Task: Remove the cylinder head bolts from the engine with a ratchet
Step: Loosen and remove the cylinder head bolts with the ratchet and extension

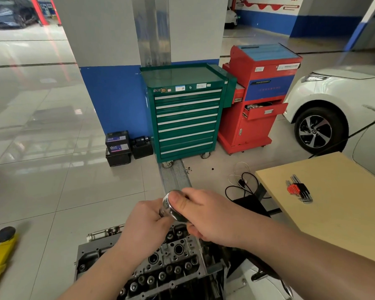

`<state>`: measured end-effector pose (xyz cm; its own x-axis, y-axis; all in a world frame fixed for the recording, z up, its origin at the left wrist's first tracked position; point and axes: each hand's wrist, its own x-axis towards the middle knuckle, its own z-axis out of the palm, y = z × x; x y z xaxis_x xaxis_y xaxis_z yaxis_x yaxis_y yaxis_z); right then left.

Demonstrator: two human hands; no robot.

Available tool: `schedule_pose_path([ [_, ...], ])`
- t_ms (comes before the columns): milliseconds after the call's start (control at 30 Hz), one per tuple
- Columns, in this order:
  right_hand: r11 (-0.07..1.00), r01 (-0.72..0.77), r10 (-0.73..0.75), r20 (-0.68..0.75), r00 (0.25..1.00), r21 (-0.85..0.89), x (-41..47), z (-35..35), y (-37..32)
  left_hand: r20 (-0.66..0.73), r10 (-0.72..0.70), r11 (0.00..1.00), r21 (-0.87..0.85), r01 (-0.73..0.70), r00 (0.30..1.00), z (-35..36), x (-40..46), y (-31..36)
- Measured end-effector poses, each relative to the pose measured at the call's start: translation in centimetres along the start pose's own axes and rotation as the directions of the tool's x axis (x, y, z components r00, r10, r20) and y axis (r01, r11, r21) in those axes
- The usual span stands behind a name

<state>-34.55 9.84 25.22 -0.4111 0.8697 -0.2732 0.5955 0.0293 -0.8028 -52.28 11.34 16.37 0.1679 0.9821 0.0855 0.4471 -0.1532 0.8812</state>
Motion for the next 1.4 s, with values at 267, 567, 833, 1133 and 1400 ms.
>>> schedule_pose_path([
  [267, 0.994, 0.111, -0.108, 0.094, 0.99, -0.026, 0.1, -0.9, -0.1, -0.003, -0.195, 0.959, -0.212, 0.19, 0.981, 1.4, -0.2, -1.3],
  [567, 0.995, 0.102, -0.101, 0.14, 0.985, -0.001, 0.5, -0.6, -0.7, -0.031, -0.114, 0.941, -0.323, 0.098, 0.993, 1.0, -0.3, -2.4],
  [833, 0.985, 0.171, -0.173, 0.075, 0.982, 0.033, 0.9, -1.2, -0.6, -0.013, 0.034, 0.975, -0.217, -0.036, 0.999, 0.3, 2.2, -2.6],
  [1133, 0.885, 0.115, -0.101, -0.056, 0.993, 0.451, 0.9, -0.1, -0.4, -0.136, -0.03, 0.967, -0.255, -0.006, 0.99, 1.0, 3.3, -2.4],
  [1400, 0.813, -0.043, 0.031, 0.031, 0.999, 0.58, 1.1, -0.8, 0.7, -0.011, 0.016, 0.96, -0.279, -0.018, 1.0, 2.5, 2.2, -2.2],
])
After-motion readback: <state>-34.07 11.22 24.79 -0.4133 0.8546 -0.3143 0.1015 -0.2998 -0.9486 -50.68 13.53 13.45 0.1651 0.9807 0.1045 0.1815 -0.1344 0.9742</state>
